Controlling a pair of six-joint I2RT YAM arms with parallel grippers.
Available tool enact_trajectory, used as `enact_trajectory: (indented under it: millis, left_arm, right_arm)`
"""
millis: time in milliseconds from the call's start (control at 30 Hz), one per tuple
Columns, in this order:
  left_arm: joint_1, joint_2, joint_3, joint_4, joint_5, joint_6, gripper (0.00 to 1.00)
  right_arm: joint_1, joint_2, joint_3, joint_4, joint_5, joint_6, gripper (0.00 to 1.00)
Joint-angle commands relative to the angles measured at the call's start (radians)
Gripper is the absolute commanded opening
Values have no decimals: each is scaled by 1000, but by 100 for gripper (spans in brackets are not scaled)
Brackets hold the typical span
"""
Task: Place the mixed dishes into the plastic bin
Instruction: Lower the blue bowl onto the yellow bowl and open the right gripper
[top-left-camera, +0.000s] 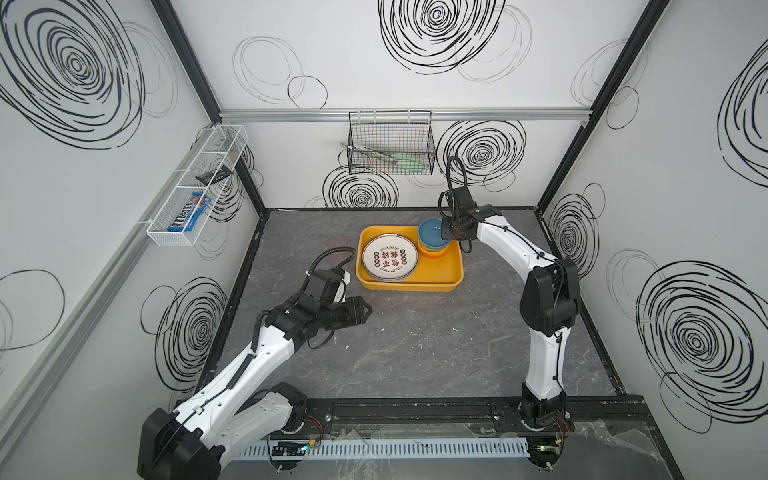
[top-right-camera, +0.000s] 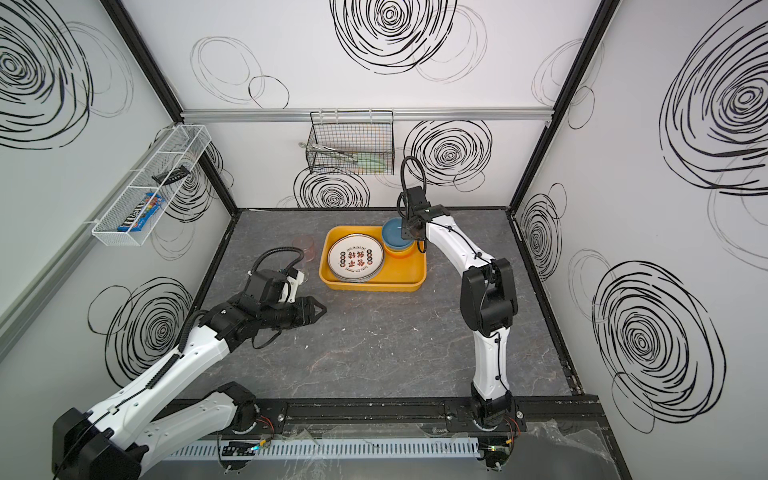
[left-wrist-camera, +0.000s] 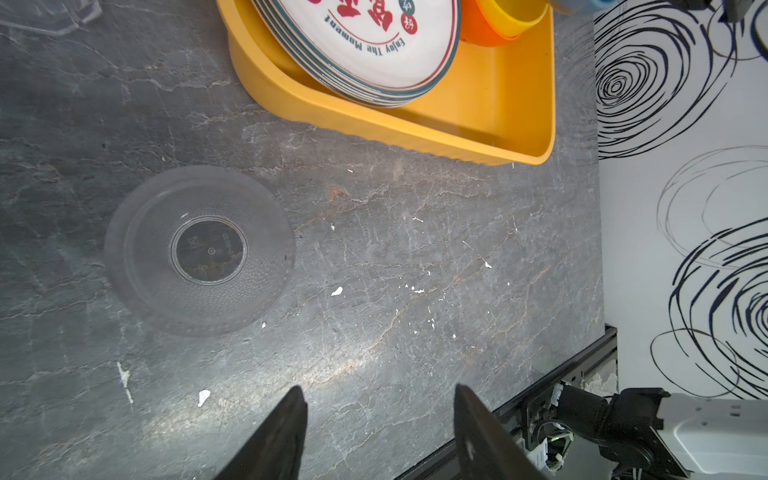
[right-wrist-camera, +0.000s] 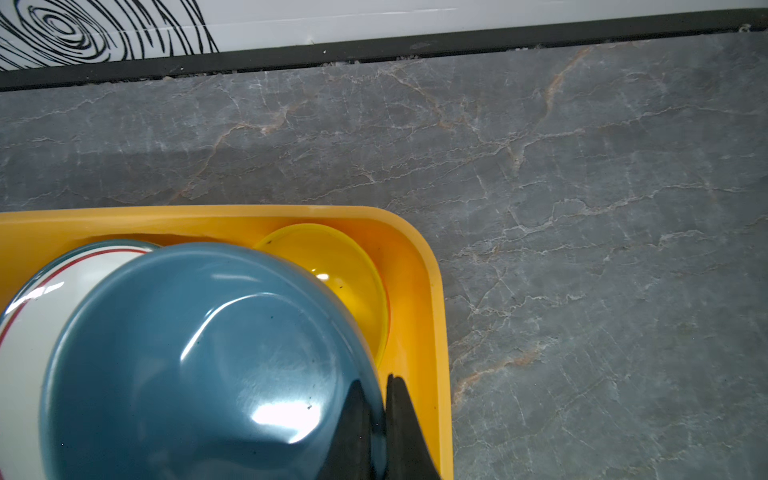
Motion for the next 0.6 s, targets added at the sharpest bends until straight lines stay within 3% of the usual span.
enact_trajectory:
  millis: [0, 567]
  left_arm:
    - [9, 0, -5, 34, 12, -7, 60]
    - [9, 26, -8, 44, 20, -11, 60]
  right_arm:
    - [-11, 23, 49, -10, 20, -3, 0]
    - [-25, 170, 177, -71, 3, 24, 0]
